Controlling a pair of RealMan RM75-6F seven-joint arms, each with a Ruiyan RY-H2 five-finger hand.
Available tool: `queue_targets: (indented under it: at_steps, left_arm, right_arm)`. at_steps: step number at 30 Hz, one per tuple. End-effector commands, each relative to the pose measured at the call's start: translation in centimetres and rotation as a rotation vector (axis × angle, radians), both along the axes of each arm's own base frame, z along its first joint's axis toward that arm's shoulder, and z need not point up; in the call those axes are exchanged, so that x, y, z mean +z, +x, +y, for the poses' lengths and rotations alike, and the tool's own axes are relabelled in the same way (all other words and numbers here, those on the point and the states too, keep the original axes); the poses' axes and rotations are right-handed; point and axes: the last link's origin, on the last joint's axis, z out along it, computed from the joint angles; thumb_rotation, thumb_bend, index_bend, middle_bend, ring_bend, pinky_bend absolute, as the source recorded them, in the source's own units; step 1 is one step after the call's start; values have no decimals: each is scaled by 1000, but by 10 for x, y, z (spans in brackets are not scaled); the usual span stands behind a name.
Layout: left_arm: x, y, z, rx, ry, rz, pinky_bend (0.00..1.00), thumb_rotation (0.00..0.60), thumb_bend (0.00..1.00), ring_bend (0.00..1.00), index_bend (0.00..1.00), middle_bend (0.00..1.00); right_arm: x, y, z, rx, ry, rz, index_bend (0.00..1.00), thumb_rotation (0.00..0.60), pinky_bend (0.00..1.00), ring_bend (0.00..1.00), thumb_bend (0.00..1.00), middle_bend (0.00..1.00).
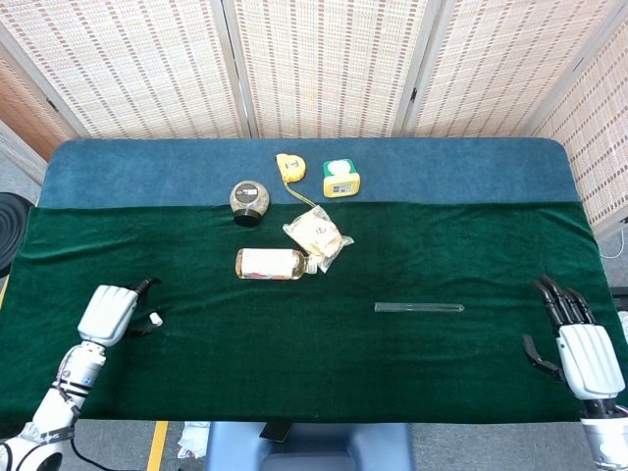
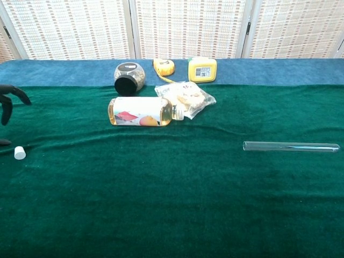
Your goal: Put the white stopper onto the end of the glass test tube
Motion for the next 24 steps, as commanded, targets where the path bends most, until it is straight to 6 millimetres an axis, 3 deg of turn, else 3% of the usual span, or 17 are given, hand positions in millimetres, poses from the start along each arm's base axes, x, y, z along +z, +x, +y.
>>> queue_targets:
  at_steps: [1,9,24]
  left_arm:
    - [-8,1,3,1,-14,8,669,600,149,589,290,599]
    - [-23,-3,8,11,-23,39,662,600,149,557,267,576]
    - [-32,-12,14,39,-5,75,634,600,148,510,235,512]
  right_arm:
    - [0,0,-1,-1,-1,0,33,600,82,120,494,65]
    - [-1,-1,-1,-8,2,-2,33,600,82,121,494,65]
    - [-1,-2,-2,-16,5,-5,33,600,86,127,494,65]
